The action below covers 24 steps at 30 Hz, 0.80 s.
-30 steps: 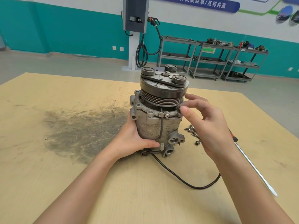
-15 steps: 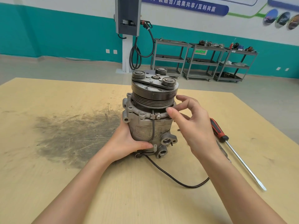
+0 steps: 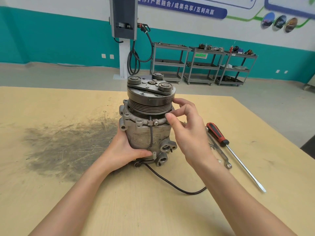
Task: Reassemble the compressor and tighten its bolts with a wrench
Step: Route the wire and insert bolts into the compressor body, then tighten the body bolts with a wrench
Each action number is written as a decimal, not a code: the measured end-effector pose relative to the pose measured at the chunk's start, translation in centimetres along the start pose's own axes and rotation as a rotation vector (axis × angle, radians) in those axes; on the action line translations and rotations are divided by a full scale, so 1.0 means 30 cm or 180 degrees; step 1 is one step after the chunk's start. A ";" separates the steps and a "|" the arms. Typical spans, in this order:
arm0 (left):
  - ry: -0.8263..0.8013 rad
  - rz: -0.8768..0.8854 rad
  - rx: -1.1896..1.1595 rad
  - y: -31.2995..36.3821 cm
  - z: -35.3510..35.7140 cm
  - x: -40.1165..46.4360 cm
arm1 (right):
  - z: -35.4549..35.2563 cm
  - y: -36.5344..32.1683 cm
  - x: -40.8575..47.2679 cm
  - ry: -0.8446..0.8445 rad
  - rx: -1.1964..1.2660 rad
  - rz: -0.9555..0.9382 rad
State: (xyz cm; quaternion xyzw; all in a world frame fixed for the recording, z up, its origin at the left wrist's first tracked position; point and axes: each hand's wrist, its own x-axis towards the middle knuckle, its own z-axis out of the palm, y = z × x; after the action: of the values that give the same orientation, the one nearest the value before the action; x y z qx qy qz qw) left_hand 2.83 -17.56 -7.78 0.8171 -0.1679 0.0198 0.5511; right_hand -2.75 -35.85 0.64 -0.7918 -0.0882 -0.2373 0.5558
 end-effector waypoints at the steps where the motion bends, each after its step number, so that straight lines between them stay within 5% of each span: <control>1: -0.0004 0.0001 -0.0010 -0.002 -0.001 0.000 | -0.009 -0.002 0.004 -0.0051 -0.0097 0.0003; 4: 0.0018 -0.0025 0.0003 -0.012 -0.003 0.000 | -0.095 0.001 0.034 -0.0345 -0.0113 0.0341; 7: 0.0054 -0.0047 0.0056 -0.020 0.000 0.002 | -0.237 0.049 0.079 0.0018 -0.0484 0.0499; 15: 0.0107 -0.0034 0.0075 -0.024 0.004 0.002 | -0.328 0.348 0.158 -0.1284 -0.3659 0.1209; 24: 0.0041 -0.0060 -0.0090 -0.013 0.003 0.001 | -0.277 0.399 0.257 -0.1675 -0.4049 0.1521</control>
State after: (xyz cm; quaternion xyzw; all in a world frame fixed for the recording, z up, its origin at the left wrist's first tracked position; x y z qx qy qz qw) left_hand 2.97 -17.50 -8.16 0.8106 -0.1569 0.0174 0.5639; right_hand 6.49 -48.86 -3.52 -0.9902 0.1114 0.0835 -0.0149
